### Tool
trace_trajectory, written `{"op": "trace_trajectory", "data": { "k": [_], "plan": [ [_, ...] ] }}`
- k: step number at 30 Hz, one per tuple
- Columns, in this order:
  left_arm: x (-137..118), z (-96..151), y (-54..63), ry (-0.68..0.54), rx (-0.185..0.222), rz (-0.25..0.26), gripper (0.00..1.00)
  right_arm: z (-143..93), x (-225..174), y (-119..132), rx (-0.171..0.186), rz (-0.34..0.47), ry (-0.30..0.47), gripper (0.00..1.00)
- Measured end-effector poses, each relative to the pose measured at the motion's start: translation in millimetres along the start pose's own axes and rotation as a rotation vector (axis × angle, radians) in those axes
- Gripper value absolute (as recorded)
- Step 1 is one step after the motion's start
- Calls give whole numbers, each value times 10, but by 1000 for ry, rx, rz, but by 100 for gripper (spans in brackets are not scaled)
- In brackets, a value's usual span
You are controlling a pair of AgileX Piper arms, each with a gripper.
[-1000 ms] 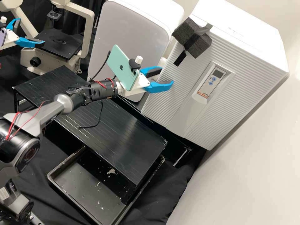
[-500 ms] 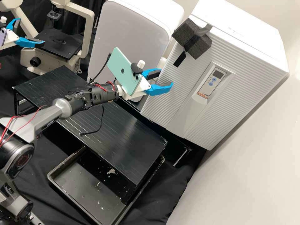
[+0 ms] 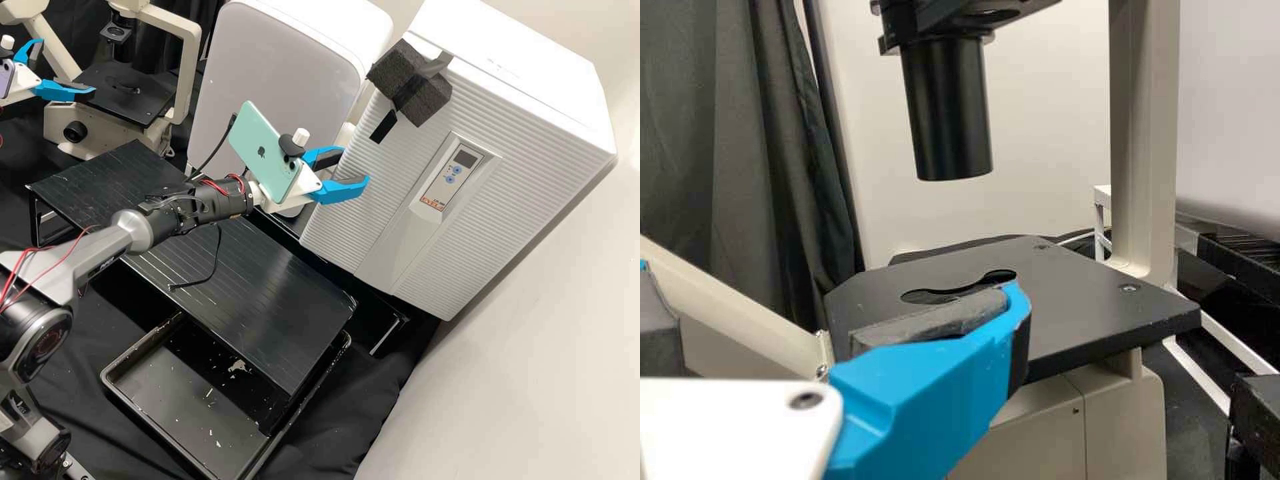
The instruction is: Open the incubator door
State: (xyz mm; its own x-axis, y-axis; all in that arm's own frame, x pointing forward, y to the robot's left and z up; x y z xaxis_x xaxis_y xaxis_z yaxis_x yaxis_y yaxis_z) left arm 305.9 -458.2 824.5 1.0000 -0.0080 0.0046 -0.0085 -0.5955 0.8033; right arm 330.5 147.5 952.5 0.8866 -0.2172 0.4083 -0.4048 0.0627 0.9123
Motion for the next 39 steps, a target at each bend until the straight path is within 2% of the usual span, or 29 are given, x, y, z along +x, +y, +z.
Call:
{"op": "trace_trajectory", "data": {
  "k": [14, 19, 27, 35, 39],
  "plan": [
    [0, 0, 0, 0, 0, 0, 100, 165, -213, 168, 18, 2, -18, 0],
    [0, 0, 0, 0, 0, 0, 100, 283, -370, 223, 20, 40, -30, 0],
    [0, 0, 0, 0, 0, 0, 100, 440, -534, 243, 5, 91, -27, 0],
    [0, 0, 0, 0, 0, 0, 100, 645, -488, 282, -127, 78, 18, 0],
    [0, 0, 0, 0, 0, 0, 100, 653, -488, 309, -143, 67, 29, 0]
  ]
}}
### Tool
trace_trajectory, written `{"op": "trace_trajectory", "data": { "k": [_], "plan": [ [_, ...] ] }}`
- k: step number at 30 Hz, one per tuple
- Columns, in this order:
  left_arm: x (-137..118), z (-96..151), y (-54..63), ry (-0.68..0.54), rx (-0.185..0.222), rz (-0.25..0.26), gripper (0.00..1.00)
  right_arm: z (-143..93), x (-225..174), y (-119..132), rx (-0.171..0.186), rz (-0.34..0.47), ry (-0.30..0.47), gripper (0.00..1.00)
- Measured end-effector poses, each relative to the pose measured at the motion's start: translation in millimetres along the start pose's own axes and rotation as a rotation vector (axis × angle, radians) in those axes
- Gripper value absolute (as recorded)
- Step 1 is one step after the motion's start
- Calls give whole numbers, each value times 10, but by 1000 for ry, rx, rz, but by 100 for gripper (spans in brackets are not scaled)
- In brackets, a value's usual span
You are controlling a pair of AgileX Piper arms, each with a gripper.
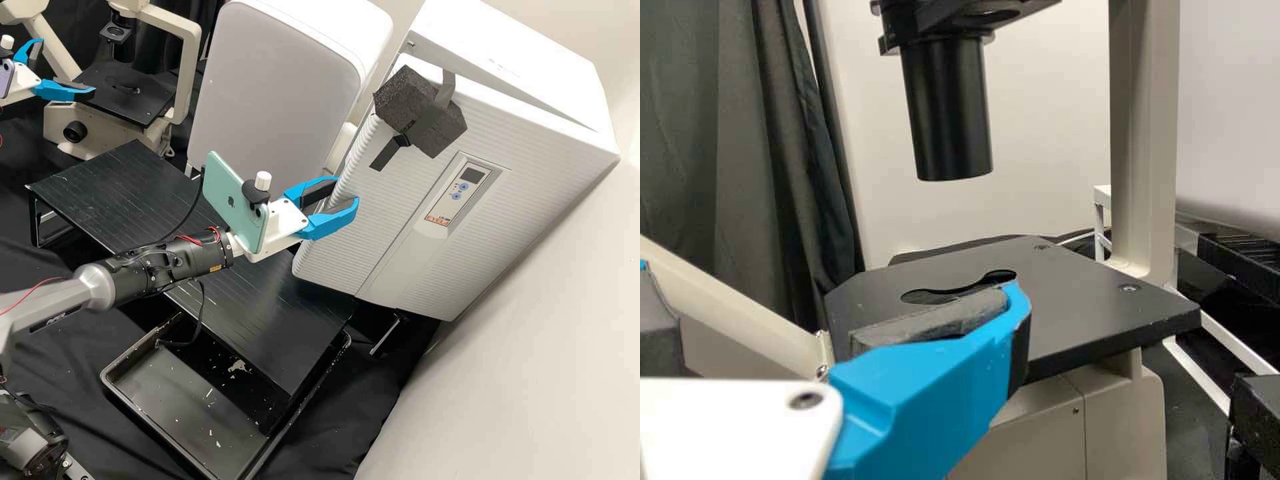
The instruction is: Open the incubator door
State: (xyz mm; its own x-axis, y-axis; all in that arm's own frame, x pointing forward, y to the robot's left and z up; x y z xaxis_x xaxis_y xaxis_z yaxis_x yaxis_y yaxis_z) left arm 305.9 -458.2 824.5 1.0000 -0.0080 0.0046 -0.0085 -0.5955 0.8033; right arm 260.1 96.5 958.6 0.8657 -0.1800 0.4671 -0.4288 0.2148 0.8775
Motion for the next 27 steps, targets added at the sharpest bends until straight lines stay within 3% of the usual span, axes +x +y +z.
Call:
{"op": "trace_trajectory", "data": {
  "k": [4, 10, 13, 18, 19, 23, 27],
  "plan": [
    [0, 0, 0, 0, 0, 0, 100, -11, -20, 29, 9, 1, 3, 0],
    [0, 0, 0, 0, 0, 0, 100, -15, -75, 96, 64, -8, -13, 0],
    [0, 0, 0, 0, 0, 0, 100, -29, -121, 173, 146, -30, -44, 0],
    [0, 0, 0, 0, 0, 0, 100, -86, -226, 400, 330, -64, -129, 0],
    [0, 0, 0, 0, 0, 0, 100, -87, -242, 427, 353, -65, -143, 0],
    [0, 0, 0, 0, 0, 0, 100, -69, -307, 494, 393, -58, -175, 0],
    [0, 0, 0, 0, 0, 0, 100, -65, -314, 506, 372, -52, -177, 0]
  ]
}}
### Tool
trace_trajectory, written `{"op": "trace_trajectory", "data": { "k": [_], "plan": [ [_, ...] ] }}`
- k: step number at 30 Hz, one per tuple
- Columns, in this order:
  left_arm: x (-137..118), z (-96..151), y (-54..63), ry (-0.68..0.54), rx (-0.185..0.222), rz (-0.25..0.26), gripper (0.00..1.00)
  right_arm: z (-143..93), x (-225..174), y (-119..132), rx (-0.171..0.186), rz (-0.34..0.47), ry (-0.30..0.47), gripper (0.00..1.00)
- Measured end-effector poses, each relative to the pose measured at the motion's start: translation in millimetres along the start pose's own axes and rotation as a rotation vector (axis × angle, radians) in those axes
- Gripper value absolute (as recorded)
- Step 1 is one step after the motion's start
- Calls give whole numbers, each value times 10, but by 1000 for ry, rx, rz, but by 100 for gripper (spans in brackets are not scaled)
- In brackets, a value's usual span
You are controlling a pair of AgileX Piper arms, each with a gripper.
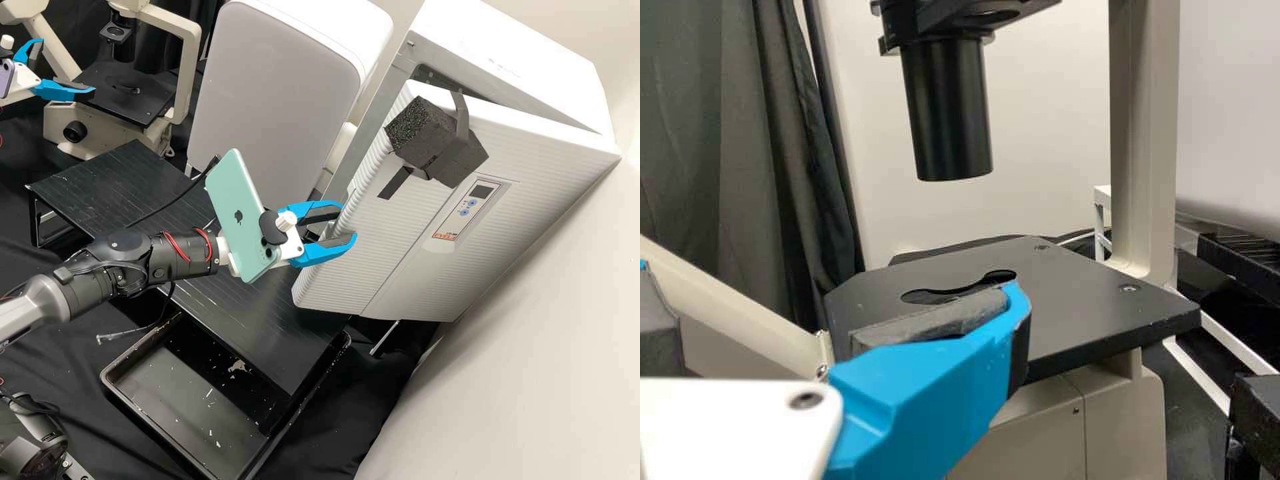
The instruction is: Open the incubator door
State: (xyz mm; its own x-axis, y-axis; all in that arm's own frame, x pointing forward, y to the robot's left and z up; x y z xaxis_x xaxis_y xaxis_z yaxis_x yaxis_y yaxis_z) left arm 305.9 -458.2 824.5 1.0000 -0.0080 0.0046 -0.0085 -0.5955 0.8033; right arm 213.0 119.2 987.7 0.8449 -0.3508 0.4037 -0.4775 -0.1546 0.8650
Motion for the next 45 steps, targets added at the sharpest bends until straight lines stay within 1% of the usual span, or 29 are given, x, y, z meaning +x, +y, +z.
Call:
{"op": "trace_trajectory", "data": {
  "k": [4, 7, 8, 18, 21, 25, 45],
  "plan": [
    [0, 0, 0, 0, 0, 0, 100, 3, -3, 1, -8, -1, -5, 0],
    [0, 0, 0, 0, 0, 0, 100, 7, -5, 15, -7, 4, -7, 0],
    [0, 0, 0, 0, 0, 0, 100, 6, -8, 21, -5, 4, -6, 100],
    [0, 0, 0, 0, 0, 0, 100, 11, -17, 36, 11, 12, -16, 100],
    [0, 0, 0, 0, 0, 0, 100, 0, -17, 53, 25, 20, -21, 100],
    [0, 0, 0, 0, 0, 0, 100, 3, -17, 60, 18, 27, -26, 100],
    [0, 0, 0, 0, 0, 0, 100, -39, 13, 117, 27, 67, -30, 100]
  ]
}}
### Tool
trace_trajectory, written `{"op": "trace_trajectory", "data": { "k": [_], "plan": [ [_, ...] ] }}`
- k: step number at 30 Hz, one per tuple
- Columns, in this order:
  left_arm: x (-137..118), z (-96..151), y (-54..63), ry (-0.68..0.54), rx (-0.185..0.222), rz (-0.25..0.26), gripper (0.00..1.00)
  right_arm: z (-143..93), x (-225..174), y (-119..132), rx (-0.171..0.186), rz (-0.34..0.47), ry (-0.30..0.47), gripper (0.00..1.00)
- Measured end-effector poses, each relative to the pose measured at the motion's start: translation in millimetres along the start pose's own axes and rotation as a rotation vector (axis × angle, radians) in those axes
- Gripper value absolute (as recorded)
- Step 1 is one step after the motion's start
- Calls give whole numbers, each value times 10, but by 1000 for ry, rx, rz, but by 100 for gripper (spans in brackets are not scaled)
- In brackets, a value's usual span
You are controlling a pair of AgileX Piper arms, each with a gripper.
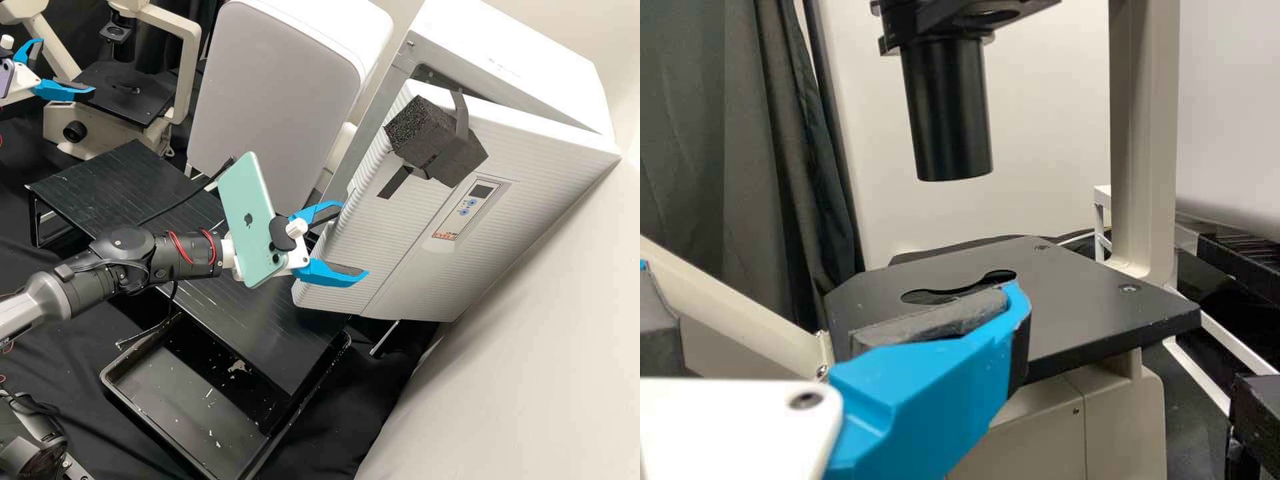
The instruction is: Open the incubator door
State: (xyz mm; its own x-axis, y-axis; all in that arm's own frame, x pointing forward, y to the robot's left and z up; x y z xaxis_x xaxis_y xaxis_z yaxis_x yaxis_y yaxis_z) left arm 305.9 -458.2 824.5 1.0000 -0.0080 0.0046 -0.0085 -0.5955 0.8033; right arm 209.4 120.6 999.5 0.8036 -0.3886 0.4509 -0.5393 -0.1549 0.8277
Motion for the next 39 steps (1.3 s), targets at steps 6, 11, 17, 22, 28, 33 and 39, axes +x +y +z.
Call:
{"op": "trace_trajectory", "data": {
  "k": [6, 11, 17, 22, 28, 33, 39],
  "plan": [
    [0, 0, 0, 0, 0, 0, 100, 9, 17, 4, 4, 17, -11, 100],
    [0, 0, 0, 0, 0, 0, 100, -10, 38, 8, 21, 26, -12, 100],
    [0, 0, 0, 0, 0, 0, 100, -58, 71, -4, 31, 31, -7, 100],
    [0, 0, 0, 0, 0, 0, 100, -142, 71, 61, 19, 88, 26, 100],
    [0, 0, 0, 0, 0, 0, 100, -135, 87, 46, 9, 89, 22, 100],
    [0, 0, 0, 0, 0, 0, 100, -148, 87, 54, 8, 92, 28, 100],
    [0, 0, 0, 0, 0, 0, 100, -164, 82, 65, 4, 106, 37, 100]
  ]
}}
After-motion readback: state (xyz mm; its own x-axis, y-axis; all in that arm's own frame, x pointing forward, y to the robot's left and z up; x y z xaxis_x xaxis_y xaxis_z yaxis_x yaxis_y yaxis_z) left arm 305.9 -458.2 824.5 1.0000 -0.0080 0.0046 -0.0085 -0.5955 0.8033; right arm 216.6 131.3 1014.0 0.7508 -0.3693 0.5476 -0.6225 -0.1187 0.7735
